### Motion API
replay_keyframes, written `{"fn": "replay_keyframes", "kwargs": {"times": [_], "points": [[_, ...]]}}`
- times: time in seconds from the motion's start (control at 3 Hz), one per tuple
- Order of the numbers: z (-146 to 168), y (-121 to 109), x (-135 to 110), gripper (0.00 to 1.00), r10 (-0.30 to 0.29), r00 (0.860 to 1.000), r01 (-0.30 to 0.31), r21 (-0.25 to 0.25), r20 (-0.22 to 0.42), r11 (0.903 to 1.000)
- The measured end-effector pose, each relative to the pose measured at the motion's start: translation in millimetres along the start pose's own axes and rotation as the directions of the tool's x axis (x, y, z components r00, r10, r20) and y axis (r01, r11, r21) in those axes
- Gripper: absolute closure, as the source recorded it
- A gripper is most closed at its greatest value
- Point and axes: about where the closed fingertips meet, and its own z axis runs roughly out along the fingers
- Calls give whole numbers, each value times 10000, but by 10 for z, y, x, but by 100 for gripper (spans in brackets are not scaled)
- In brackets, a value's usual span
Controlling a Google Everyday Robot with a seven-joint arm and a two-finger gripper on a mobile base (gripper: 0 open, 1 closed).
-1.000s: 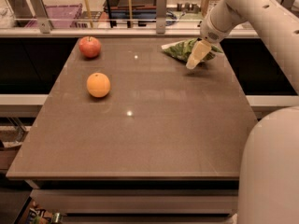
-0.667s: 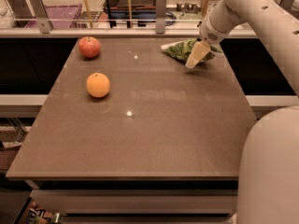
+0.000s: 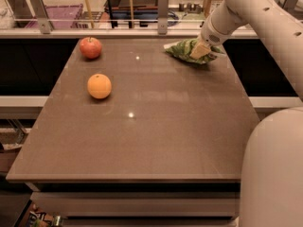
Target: Move green jalapeno chip bag near orange
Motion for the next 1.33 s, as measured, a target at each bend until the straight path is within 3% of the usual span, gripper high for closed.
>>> {"fn": "replay_keyframes", "kwargs": {"times": [0.67,1.33], "points": [[70,31,-2,100,-13,10000,13,-106,-19,9999],[-56,31,-67,100,-152,9995,161,-325,270,9993]]}}
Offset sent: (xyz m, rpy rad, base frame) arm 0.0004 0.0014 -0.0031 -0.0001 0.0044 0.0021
